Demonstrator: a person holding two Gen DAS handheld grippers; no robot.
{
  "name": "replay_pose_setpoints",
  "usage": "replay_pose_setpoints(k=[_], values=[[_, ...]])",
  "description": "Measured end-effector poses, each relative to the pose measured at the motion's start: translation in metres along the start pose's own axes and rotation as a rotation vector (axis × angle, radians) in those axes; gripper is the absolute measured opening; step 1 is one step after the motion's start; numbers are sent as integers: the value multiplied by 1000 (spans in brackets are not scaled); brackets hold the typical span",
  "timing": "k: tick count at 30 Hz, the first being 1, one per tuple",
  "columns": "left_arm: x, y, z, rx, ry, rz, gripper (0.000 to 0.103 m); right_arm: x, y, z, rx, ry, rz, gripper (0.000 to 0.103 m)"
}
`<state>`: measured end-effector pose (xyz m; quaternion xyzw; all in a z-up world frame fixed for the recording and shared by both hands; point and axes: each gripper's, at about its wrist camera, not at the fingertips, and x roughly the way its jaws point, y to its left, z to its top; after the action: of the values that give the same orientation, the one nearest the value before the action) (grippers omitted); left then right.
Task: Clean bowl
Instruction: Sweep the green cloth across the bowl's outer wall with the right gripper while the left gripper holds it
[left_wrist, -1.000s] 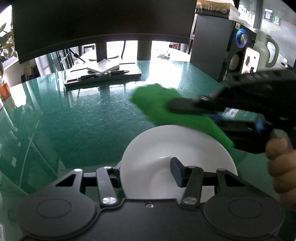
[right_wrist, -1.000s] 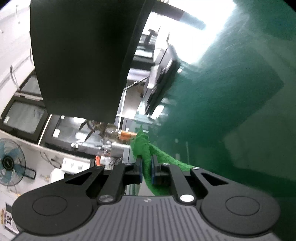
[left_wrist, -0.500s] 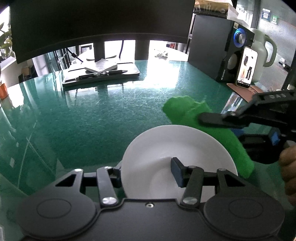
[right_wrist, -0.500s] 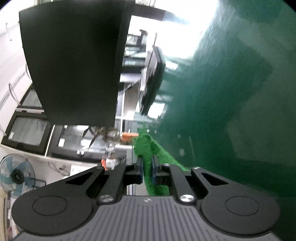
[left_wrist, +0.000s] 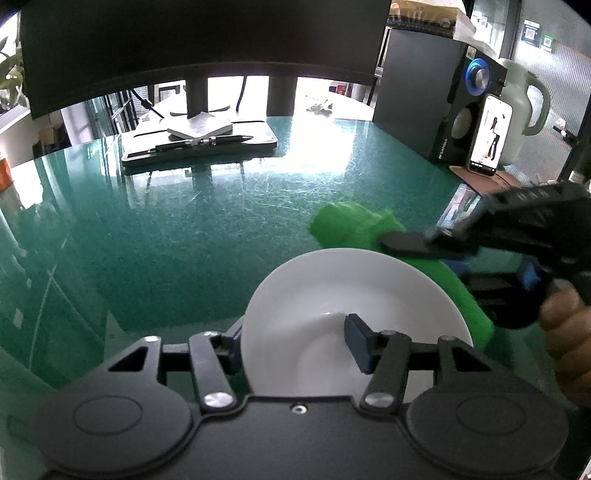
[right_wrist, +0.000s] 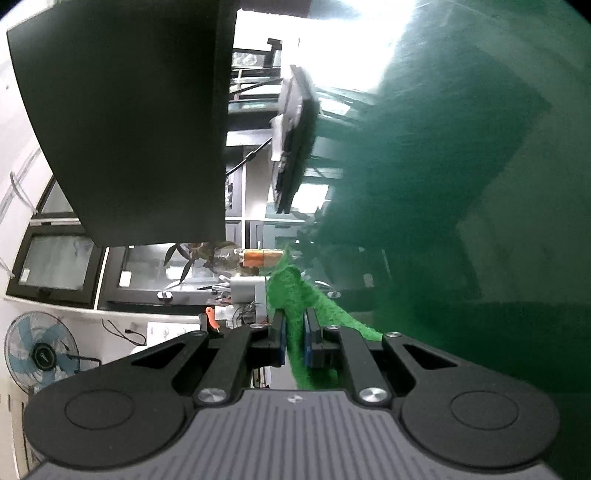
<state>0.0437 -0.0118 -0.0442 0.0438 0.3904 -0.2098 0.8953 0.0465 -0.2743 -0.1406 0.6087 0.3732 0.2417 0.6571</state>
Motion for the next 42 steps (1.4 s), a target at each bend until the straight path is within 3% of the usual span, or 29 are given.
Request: replay_pose_setpoints(k=[4,10,20,28,37,42], values=[[0,-3,0,4,-2,5,51,9,5,2,-16,3,-5,11],[-2,-3,-1,-2,1,14,52,59,21,8,-70,55,-2,11],[1,-4,0,7,-3,6,52,16,6,9,-30,25,-16,11],[-1,-3,-1,1,0,8,53,66,23,11,-111,78,-54,11],[1,-3,0,3,-4,-4,53,32,9,12,-64,60,-49,11],[1,-4,0,5,-3,3,53,54,20,12,-108,72,-62,11]])
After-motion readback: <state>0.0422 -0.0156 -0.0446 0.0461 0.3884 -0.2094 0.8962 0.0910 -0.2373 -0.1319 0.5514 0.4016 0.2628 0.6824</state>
